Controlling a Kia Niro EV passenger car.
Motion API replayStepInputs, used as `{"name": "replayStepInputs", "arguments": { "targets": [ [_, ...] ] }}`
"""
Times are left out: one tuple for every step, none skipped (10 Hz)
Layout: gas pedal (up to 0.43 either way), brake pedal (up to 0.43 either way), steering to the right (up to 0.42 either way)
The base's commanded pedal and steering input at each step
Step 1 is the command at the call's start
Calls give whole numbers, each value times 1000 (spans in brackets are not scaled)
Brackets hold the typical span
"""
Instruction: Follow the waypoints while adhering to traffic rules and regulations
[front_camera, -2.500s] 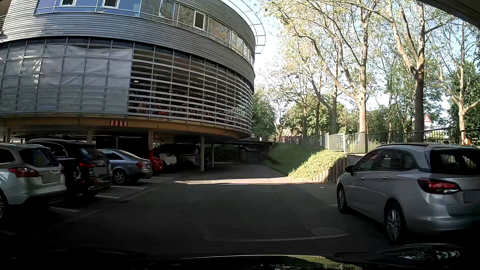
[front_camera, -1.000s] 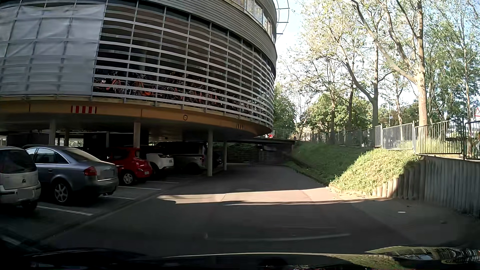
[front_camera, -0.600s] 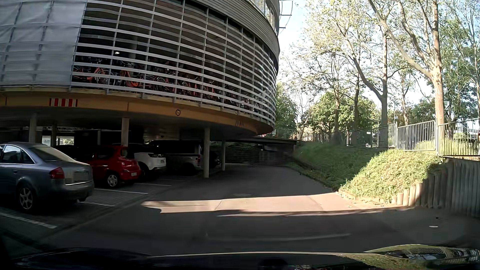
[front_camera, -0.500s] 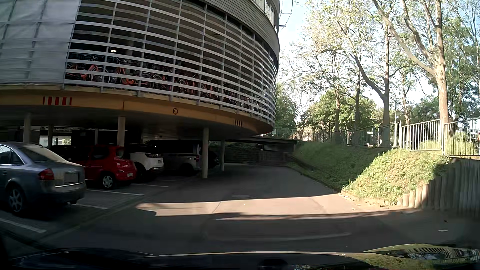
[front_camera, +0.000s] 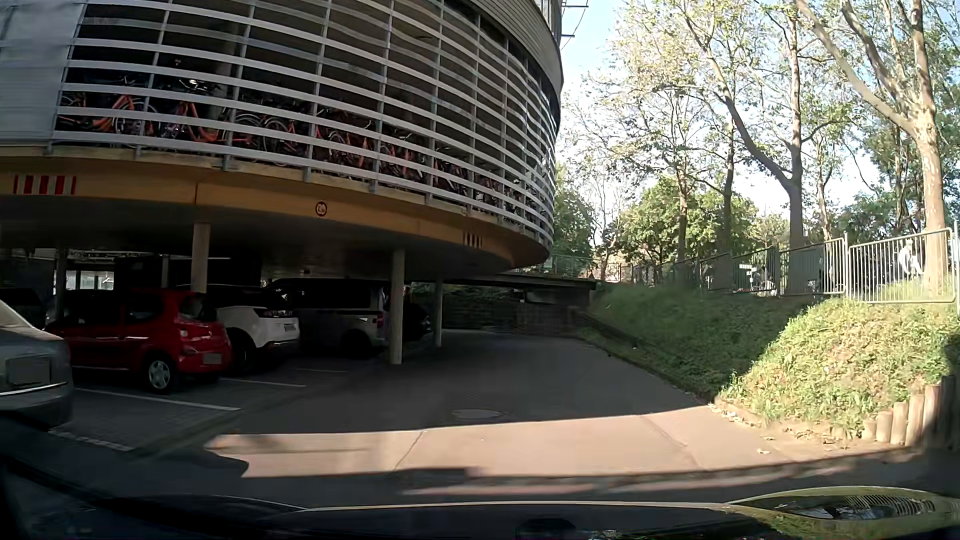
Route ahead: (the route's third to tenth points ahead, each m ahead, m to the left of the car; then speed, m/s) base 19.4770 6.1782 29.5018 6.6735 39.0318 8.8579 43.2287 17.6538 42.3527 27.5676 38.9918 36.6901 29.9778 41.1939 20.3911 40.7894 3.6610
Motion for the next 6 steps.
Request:
{"name": "replayStepInputs", "arguments": {
  "targets": [
    [28,0,9],
    [28,0,7],
    [28,0,6],
    [28,0,6],
    [28,0,7],
    [28,0,7]
  ]
}}
